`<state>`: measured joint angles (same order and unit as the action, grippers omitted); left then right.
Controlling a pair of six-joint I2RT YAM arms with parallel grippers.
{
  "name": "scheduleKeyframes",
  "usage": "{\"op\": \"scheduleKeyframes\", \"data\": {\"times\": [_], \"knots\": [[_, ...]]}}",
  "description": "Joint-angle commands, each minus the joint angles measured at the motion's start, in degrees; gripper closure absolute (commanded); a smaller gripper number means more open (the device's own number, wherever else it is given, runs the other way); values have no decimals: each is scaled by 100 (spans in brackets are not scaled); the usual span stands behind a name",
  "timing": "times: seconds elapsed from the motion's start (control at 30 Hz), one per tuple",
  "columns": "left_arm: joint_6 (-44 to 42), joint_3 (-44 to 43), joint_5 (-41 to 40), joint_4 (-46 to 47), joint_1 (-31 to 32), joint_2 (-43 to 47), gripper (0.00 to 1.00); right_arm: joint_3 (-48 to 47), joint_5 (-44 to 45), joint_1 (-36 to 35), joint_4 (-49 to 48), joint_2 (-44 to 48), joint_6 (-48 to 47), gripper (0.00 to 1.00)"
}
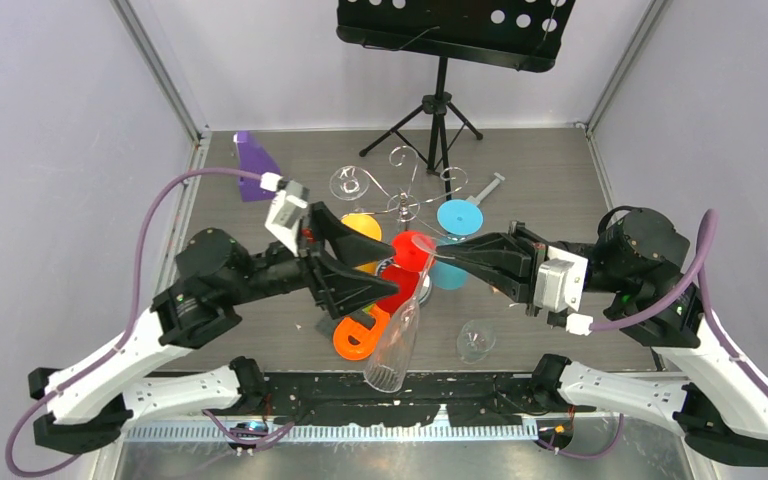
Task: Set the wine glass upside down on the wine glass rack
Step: Turn the wine glass upside down at the wine rack.
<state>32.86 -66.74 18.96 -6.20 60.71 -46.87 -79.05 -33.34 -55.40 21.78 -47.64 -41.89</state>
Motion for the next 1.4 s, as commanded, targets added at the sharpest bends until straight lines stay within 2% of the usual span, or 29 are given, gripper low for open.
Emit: {"op": "scheduleKeyframes", "data": {"times": [0.0,0.13,0.43,0.8,0.97,1.03,1.13,1.2,1.27,1.3,1.37], "knots": [[-230,-223,-390,568,320,-290,32,76,-346,-22,-379,-6,0,95],[-177,-302,-443,714,499,-566,35,139,-371,-21,-438,27,30,95],[32,-319,-15,1044,636,-897,68,272,-217,-28,-482,152,-22,95],[105,-224,140,651,654,-901,64,351,234,-24,-470,381,-363,95],[156,-158,305,637,656,-896,72,341,322,-22,-375,424,-509,94],[184,-157,374,637,661,-910,79,343,362,-24,-344,422,-531,95],[190,-185,408,414,664,-945,100,338,332,-24,-323,401,-535,95],[175,-197,389,347,664,-943,100,337,296,-24,-309,389,-508,95],[111,-202,254,196,665,-892,100,350,290,-24,-323,384,-435,84],[34,-199,80,28,658,-842,100,371,332,-24,-332,388,-360,70],[-130,-175,-521,-340,655,-622,100,433,463,-24,-419,416,-193,54]]}}
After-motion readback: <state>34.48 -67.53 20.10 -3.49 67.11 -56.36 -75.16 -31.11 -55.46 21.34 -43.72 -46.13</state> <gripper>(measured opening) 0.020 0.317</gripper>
